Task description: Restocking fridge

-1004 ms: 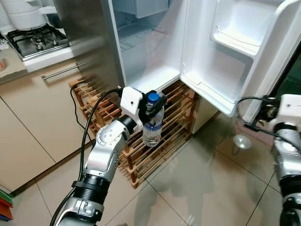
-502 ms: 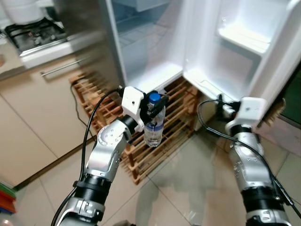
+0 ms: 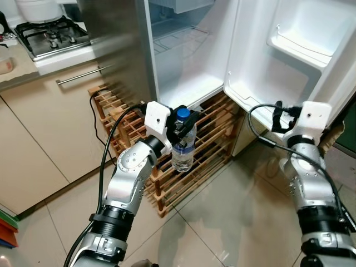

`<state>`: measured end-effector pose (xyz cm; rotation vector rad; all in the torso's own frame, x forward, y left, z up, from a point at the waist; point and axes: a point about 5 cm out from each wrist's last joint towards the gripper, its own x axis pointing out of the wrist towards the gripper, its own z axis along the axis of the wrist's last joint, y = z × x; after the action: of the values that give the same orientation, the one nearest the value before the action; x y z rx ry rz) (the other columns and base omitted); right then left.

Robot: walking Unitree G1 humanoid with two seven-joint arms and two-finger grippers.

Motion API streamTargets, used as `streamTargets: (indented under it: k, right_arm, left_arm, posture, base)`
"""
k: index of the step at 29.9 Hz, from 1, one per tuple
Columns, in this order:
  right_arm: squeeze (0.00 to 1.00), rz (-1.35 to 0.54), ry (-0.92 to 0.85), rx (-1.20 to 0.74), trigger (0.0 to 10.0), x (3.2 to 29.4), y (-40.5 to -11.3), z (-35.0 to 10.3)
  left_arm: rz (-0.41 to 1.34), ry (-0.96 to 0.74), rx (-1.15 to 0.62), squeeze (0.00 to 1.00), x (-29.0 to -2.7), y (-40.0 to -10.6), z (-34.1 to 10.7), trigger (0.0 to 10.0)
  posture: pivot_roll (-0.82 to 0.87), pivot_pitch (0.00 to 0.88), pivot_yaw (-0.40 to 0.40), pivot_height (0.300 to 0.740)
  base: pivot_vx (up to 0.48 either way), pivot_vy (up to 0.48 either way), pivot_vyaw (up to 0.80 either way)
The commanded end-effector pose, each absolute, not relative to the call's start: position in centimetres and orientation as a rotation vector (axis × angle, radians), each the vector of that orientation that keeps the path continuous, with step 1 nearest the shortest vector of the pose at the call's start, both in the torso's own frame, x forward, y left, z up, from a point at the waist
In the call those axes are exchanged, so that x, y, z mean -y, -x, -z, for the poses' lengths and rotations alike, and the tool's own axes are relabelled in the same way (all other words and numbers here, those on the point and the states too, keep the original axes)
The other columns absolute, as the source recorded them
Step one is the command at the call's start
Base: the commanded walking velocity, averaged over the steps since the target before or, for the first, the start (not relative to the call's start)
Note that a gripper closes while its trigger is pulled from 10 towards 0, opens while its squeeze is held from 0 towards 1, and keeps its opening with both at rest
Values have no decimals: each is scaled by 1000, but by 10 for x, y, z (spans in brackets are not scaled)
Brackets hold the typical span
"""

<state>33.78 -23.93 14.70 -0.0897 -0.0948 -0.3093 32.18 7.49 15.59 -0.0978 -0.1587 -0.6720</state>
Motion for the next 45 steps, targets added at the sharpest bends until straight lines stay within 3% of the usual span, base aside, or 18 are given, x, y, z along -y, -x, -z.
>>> streamTargets:
  k: [1,9,11,17,19,21,29,34,45]
  right_arm:
    - [0,320,106,76,10000,248,-340,-147]
    - [0,415,183,39,10000,292,-343,-153]
    - [0,491,230,28,10000,318,-337,-159]
    - [0,550,260,84,10000,336,-331,-176]
    - [0,507,238,109,10000,325,-333,-177]
    - [0,399,152,124,10000,288,-335,-166]
    - [0,218,18,69,10000,204,-316,-125]
    - [0,173,8,46,10000,183,-303,-117]
    - [0,183,-12,22,10000,184,-304,-112]
  left_arm:
    - [671,89,203,0,-73,-323,-167,10000]
    - [670,86,195,0,-75,-321,-165,10000]
    - [669,85,192,0,-75,-322,-165,10000]
    - [669,86,191,0,-75,-321,-166,10000]
    - [665,83,189,0,-75,-321,-165,10000]
    - [661,70,189,0,-75,-321,-165,10000]
    - [665,64,206,0,-68,-324,-170,10000]
    - [693,73,223,0,-60,-327,-178,10000]
    - [750,48,285,0,-49,-328,-193,10000]
  posture:
    - [-24,0,22,723]
    - [-20,0,35,723]
    - [-22,0,34,723]
    - [-25,0,35,723]
    - [-28,0,34,723]
    - [-31,0,32,723]
    - [-54,0,63,723]
    - [-50,0,79,723]
    - [-41,0,74,723]
  base:
    - [0,0,0]
    - [0,0,0]
    - [0,0,0]
    - [0,0,0]
    - [0,0,0]
    - [0,0,0]
    - [48,-36,0]
    - [407,-205,0]
    - [414,-139,0]
